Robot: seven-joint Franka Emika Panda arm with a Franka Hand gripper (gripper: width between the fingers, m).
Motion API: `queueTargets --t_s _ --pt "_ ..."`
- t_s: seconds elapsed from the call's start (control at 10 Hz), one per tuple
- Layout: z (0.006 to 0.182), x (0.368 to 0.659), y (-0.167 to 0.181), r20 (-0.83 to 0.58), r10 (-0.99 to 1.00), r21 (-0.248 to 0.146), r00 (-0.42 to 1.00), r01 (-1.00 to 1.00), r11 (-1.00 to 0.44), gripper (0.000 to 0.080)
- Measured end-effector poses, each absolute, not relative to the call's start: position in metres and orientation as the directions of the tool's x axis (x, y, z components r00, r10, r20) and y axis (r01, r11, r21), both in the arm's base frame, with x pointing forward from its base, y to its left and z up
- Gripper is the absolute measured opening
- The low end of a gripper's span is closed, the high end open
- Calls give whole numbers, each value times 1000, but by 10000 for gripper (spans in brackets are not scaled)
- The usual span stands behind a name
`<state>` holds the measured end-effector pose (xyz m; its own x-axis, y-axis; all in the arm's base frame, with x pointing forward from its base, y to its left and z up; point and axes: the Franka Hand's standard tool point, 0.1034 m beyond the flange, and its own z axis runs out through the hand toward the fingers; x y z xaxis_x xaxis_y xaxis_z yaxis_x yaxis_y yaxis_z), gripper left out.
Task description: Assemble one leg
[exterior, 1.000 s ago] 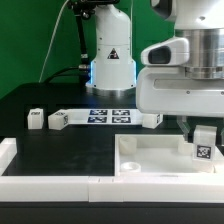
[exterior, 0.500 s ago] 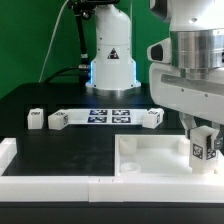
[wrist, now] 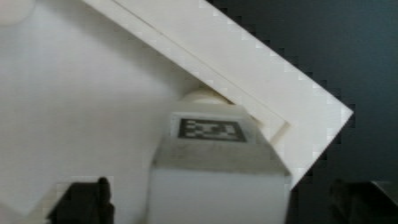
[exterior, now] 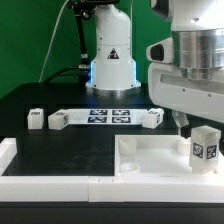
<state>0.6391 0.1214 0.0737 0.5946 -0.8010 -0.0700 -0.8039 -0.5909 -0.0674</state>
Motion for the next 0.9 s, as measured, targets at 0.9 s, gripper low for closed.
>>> queueTargets --t_s 0.9 --pt "74 640 116 13 187 -52 982 187 -981 649"
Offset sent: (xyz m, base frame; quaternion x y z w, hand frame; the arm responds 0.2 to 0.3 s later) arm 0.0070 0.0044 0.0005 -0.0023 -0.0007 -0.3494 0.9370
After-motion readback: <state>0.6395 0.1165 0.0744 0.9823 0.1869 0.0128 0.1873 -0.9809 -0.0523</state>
